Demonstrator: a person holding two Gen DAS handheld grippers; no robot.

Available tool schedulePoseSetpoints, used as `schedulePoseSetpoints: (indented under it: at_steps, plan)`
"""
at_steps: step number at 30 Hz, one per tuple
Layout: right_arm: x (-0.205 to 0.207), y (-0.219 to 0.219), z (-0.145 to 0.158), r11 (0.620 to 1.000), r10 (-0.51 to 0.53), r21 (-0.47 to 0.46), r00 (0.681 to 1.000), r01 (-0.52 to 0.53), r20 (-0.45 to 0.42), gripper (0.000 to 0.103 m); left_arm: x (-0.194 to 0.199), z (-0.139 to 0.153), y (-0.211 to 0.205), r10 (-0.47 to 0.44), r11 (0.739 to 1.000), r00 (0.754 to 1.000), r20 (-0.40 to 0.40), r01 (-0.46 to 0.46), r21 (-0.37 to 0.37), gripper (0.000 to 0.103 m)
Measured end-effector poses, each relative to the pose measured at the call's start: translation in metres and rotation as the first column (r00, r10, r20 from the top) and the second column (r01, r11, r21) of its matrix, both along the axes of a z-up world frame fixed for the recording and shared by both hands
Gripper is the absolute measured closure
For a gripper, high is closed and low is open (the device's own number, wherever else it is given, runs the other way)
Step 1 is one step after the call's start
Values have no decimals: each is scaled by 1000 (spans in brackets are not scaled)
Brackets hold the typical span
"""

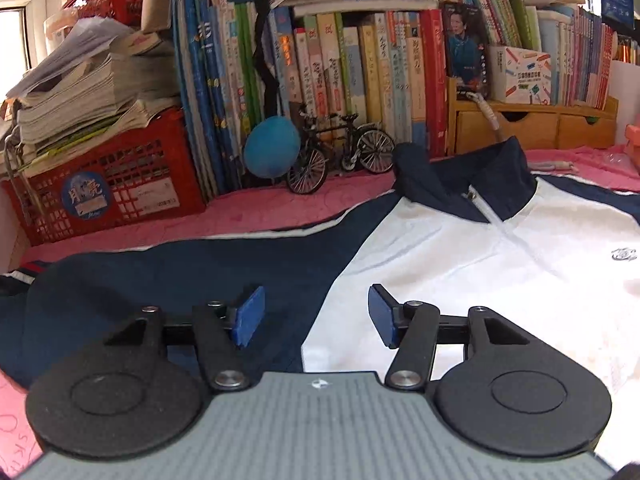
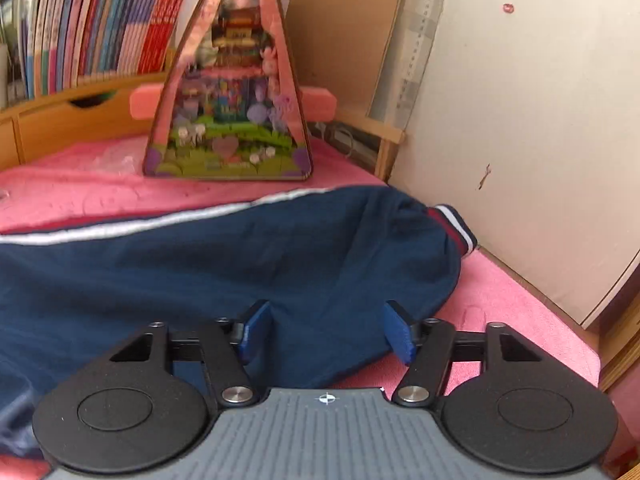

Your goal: Fold clothes

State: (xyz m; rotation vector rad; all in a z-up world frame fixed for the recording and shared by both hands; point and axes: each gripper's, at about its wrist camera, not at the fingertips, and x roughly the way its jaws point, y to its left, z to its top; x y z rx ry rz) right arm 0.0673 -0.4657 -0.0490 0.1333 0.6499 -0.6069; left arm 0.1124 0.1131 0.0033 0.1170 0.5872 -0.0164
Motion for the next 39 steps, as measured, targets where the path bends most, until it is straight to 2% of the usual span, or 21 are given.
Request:
schedulePoseSetpoints:
  at_steps: [1, 2, 3, 6, 7, 10, 12, 14, 15, 17, 20, 21, 24, 25, 27, 28, 29, 30, 33, 37, 39]
  plan:
    - [-1, 9, 7, 994, 88, 59, 994, -91, 60, 39, 5, 4, -8, -15, 1000, 1000, 5, 15, -6, 48]
    - [3, 23, 14, 972, 191, 117, 976, -203, 104, 37, 13, 4, -19, -37, 999, 999, 2, 37, -17, 48]
    - [10, 40, 18, 935, 294, 164, 946, -315, 136, 36, 20, 4, -30, -60, 998, 998, -1, 60, -29, 47]
    - [40, 99, 24, 797, 522, 236, 830, -557, 195, 32, 38, -8, -59, -128, 990, 991, -24, 127, -57, 47]
    - [53, 126, 24, 739, 592, 250, 780, -626, 204, 32, 43, -13, -67, -151, 988, 988, -28, 150, -45, 47]
    - [81, 197, 21, 612, 737, 253, 656, -749, 160, 32, 62, -28, -85, -167, 985, 985, -50, 168, 28, 47]
    - [97, 235, 15, 549, 803, 250, 586, -798, 108, 32, 76, -37, -88, -146, 986, 988, -54, 149, 72, 47]
    - [108, 262, 8, 507, 841, 267, 538, -819, 52, 32, 90, -41, -83, -100, 990, 994, -46, 104, 98, 45]
    - [113, 272, 3, 498, 850, 282, 526, -820, 27, 32, 98, -41, -79, -72, 991, 997, -42, 76, 110, 43]
    - [123, 282, -2, 515, 845, 241, 534, -822, 16, 30, 112, -44, -72, -21, 985, 999, -28, 26, 168, 39]
    - [141, 279, -8, 573, 819, 133, 573, -809, -46, 28, 130, -47, -59, 24, 973, 999, -25, -18, 228, 39]
    - [148, 271, -10, 605, 796, 110, 603, -789, -55, 27, 135, -48, -53, 35, 974, 999, -28, -28, 225, 35]
    - [170, 236, -16, 721, 693, 67, 718, -690, -64, 16, 146, -46, -35, 47, 989, 998, -49, -40, 140, 25]
    - [177, 223, -16, 773, 634, 58, 770, -631, -76, 13, 147, -45, -32, 58, 990, 997, -49, -51, 134, 23]
    - [187, 198, -12, 882, 469, 20, 875, -470, -118, 22, 145, -42, -35, 81, 973, 997, -18, -75, 216, 25]
    - [184, 191, -7, 903, 422, -29, 896, -429, -137, 37, 141, -38, -38, 72, 967, 997, 0, -70, 243, 28]
    - [174, 189, -1, 894, 430, -71, 892, -442, -137, 40, 130, -31, -39, 50, 971, 999, 19, -53, 234, 35]
    - [161, 190, 5, 869, 473, -99, 873, -485, -120, 40, 119, -23, -39, 27, 974, 999, 38, -34, 223, 36]
    - [112, 193, 27, 763, 626, -166, 778, -625, -52, 29, 72, 4, -40, -85, 988, 994, 68, 75, 136, 36]
    - [44, 207, 55, 586, 795, -210, 605, -783, -36, 23, 0, 16, -51, -215, 969, 974, 78, 202, 144, 33]
    - [8, 211, 73, 519, 845, -224, 535, -825, -13, 20, -35, 17, -57, -265, 955, 961, 75, 251, 158, 33]
